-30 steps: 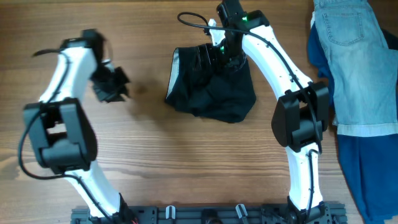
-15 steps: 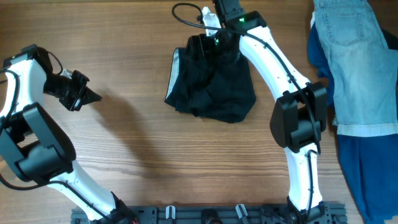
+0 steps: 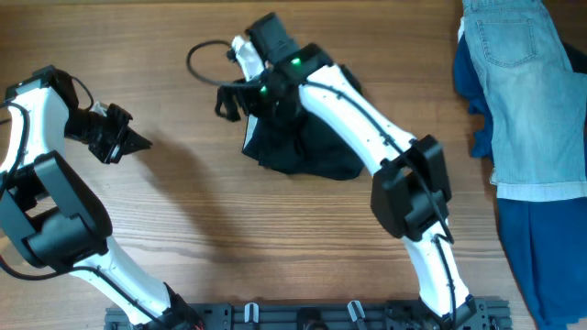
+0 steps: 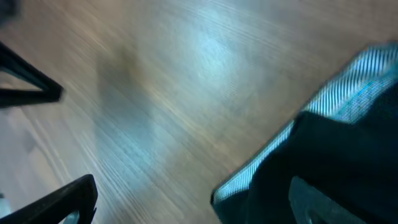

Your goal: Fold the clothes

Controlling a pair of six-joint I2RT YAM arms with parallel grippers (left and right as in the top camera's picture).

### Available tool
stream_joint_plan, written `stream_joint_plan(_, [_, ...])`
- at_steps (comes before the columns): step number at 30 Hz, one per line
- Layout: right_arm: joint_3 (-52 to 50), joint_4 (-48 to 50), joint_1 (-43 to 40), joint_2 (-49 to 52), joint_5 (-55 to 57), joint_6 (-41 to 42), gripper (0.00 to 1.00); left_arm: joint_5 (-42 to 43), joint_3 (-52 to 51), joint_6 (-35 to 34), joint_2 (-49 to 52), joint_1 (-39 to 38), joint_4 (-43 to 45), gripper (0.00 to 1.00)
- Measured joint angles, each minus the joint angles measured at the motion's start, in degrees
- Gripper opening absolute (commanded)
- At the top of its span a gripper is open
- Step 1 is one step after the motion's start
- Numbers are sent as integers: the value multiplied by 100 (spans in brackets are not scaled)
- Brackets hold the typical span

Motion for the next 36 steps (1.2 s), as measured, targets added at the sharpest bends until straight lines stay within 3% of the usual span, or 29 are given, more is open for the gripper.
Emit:
stream_joint_plan(11, [0,-1530,-785,0,1650,225,100,136,0,0,0,0,-63,4])
stream_joint_plan(36, [0,-278,833,0,1300,-74,100,258,0,0,0,-2,-79,9])
